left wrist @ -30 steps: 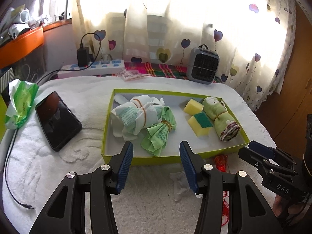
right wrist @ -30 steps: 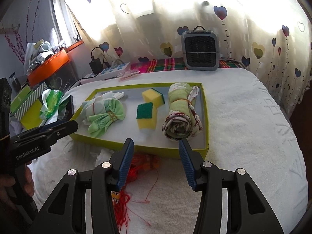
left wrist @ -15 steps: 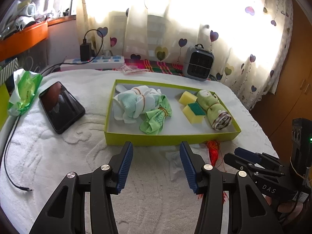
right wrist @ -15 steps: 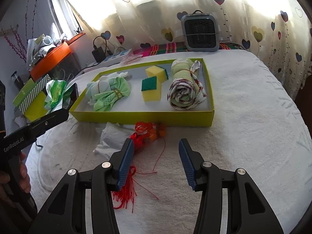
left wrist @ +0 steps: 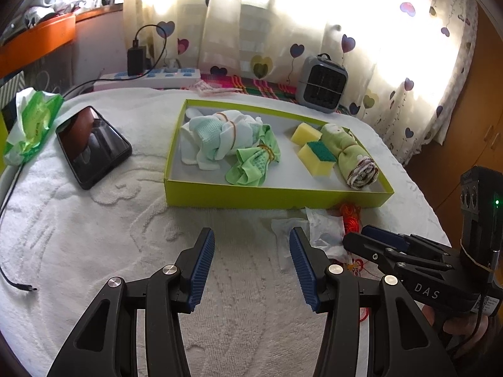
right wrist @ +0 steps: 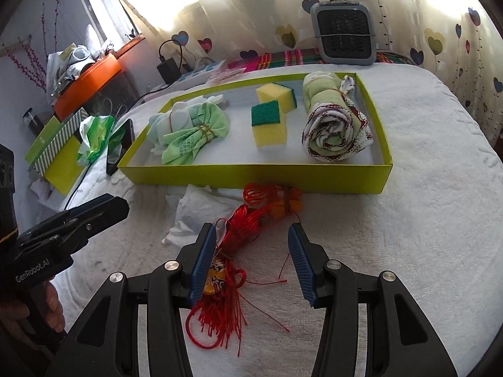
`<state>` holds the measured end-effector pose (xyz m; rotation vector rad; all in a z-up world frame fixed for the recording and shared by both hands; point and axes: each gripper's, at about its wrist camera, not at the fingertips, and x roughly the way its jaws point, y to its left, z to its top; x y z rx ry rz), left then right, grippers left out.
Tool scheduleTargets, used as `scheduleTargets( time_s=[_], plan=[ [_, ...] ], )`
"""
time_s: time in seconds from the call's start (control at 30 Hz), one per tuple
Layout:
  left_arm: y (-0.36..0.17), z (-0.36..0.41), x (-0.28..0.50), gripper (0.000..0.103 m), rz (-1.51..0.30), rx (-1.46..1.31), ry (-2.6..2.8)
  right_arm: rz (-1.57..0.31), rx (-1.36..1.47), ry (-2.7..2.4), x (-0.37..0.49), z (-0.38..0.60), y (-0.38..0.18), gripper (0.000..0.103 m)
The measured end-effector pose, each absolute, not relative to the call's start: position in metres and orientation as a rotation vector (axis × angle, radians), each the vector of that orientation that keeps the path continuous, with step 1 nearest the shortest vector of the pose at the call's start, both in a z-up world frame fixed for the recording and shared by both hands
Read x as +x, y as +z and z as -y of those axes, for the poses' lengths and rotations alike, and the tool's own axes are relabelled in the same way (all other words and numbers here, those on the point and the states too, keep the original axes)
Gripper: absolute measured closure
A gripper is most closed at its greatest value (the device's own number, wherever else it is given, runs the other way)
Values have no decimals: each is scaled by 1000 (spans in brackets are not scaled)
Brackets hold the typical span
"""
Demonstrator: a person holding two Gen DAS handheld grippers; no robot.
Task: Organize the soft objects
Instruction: 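Lower the right tool onto the red tassel ornament and close it, then lift the red tassel ornament with the right tool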
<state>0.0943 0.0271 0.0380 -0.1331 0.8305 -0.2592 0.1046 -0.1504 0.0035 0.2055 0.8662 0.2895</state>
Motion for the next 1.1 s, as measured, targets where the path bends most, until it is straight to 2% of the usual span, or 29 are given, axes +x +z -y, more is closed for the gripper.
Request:
scheduleTargets(
  time_s=[0.1, 0.37, 0.63, 1.1],
  plan=[
    [36, -27, 95, 54, -837, -135, -262, -869, 210, 292, 105, 150, 2, 61],
    [33, -25, 96, 54, -850, -130, -270, -875, 208, 346, 102, 144, 2, 82],
    [32, -22, 96, 54, -859, -128, -284, -856, 229, 347, 95, 148, 4, 87],
    [31, -5, 92, 54, -882, -129, -357, -810, 306, 322, 66, 178, 13, 89]
  ],
)
